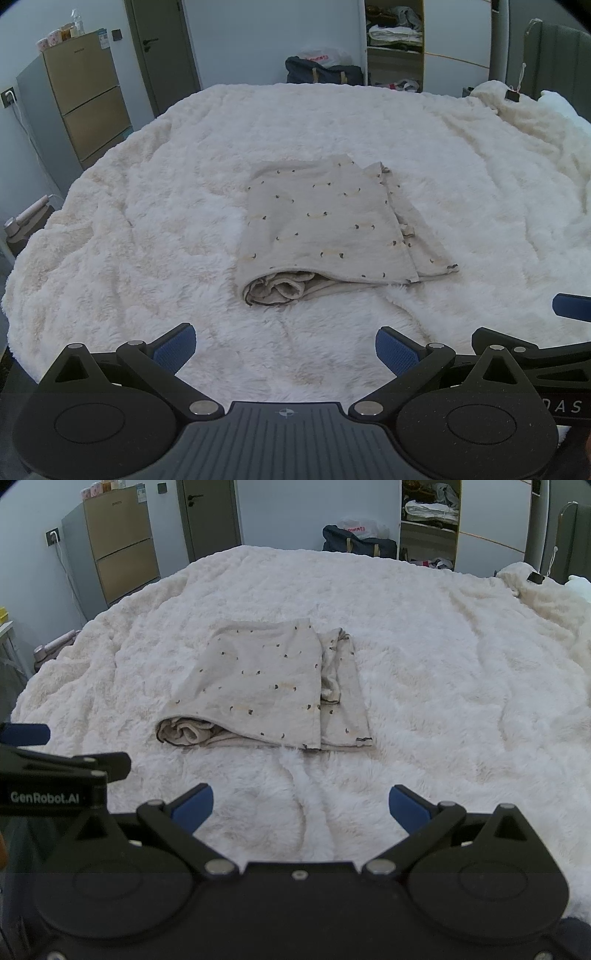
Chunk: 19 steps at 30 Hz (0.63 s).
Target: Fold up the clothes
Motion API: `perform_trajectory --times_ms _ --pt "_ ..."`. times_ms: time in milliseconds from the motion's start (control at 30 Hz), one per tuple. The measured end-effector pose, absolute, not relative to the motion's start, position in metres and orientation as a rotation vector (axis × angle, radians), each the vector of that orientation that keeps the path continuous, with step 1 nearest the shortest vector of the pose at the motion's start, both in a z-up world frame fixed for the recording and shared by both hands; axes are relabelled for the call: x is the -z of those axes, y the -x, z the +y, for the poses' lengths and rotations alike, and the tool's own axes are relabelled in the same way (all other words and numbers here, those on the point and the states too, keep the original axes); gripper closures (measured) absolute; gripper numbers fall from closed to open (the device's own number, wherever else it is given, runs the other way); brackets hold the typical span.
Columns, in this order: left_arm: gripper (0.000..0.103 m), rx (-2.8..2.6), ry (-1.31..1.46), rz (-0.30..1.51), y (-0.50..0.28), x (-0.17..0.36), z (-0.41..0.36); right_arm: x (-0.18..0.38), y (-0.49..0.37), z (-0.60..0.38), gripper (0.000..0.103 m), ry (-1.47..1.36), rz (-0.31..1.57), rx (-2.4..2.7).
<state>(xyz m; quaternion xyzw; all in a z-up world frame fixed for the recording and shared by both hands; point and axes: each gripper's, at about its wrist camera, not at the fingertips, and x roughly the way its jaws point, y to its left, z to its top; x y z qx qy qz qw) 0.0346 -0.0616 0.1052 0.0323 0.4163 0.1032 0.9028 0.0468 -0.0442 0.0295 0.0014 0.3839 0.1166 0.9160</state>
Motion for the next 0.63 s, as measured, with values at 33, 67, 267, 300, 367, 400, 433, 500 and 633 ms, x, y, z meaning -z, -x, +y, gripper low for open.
perform_trajectory --times_ms 33,67,267,300,367,400,433,500,633 --pt "0.000 -0.213 -0.067 0.861 -0.034 -0.105 -0.062 -0.030 -0.047 -0.044 0.000 -0.003 0.791 -0.240" --pt "0.000 -0.213 -0.068 0.861 -0.035 -0.105 -0.060 -0.030 -0.048 -0.049 0.000 0.000 0.793 -0.247" --pt "0.000 -0.213 -0.070 0.861 -0.035 -0.105 -0.055 -0.028 -0.049 -0.049 0.000 -0.001 0.795 -0.249" --pt "0.000 -0.213 -0.071 0.862 -0.035 -0.105 -0.056 -0.028 -0.050 -0.049 0.000 -0.001 0.795 -0.249" --pt "0.000 -0.214 -0.072 0.862 -0.035 -0.105 -0.056 -0.028 -0.048 -0.047 0.000 -0.001 0.795 -0.247" --pt "0.000 -0.214 -0.072 0.861 -0.035 -0.104 -0.054 -0.028 -0.048 -0.047 0.000 -0.002 0.795 -0.248" --pt "0.000 -0.213 -0.072 0.860 -0.036 -0.103 -0.051 -0.028 -0.048 -0.047 0.000 -0.002 0.795 -0.248" --pt "0.000 -0.214 -0.072 0.858 -0.037 -0.103 -0.050 -0.028 -0.048 -0.047 0.000 -0.002 0.793 -0.248" --pt "0.000 -0.219 -0.072 0.841 -0.035 -0.101 -0.051 -0.028 -0.049 -0.048 0.000 -0.002 0.791 -0.247"
